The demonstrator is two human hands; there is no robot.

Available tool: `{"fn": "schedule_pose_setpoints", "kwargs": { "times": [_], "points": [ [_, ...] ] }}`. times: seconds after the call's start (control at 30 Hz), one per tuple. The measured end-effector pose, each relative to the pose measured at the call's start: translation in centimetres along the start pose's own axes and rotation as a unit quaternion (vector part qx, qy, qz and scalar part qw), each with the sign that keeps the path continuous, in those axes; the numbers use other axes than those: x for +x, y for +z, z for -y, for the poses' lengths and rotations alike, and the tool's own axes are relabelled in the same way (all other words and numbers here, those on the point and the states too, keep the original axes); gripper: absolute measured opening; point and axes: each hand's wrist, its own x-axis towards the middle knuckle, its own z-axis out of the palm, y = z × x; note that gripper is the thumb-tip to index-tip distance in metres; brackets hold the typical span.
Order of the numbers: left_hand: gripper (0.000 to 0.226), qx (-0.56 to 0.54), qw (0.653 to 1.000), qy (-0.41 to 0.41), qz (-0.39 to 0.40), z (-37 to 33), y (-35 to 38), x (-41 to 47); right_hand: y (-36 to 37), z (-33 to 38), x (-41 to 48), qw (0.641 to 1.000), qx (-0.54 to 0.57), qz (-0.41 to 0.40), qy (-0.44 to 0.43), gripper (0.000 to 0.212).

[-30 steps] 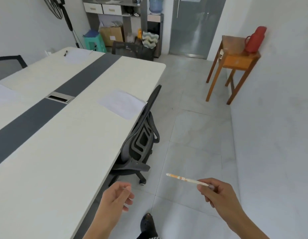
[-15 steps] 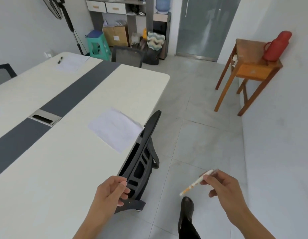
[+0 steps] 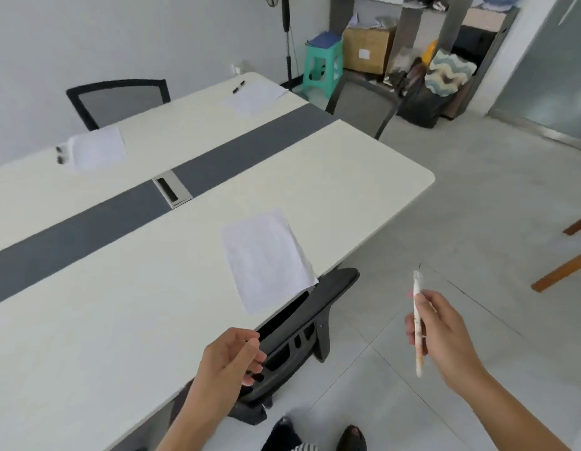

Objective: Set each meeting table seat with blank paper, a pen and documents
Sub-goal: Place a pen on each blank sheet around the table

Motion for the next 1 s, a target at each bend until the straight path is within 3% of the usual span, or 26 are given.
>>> {"fn": "schedule_pose_setpoints", "kwargs": {
  "times": [0.27,0.47,0.67,0.87,1.0],
  "points": [
    [0.012,-0.026,0.994,-0.053,-0.093,1.6,-2.6,3.9,7.7,3.8,10.3,0.994,-0.038,0.106,-0.009,0.024],
    [0.01,-0.017,0.995,-0.057,-0.082,1.1,-2.7,11.1,12.3,5.1,17.0,0.976,-0.159,0.144,-0.029,0.019],
    [0.008,-0.006,0.996,-0.083,-0.038,0.5,-2.2,15.8,16.5,2.8,24.0,0.934,-0.323,0.149,-0.027,0.011],
    [0.007,0.019,0.991,-0.13,-0.038,1.7,-2.7,15.6,21.1,-1.9,29.0,0.88,-0.452,0.149,0.001,0.026],
    [0.007,-0.001,0.984,-0.171,-0.055,2.9,-3.1,14.5,22.7,-3.2,30.0,0.871,-0.476,0.119,-0.008,0.03]
  ]
}}
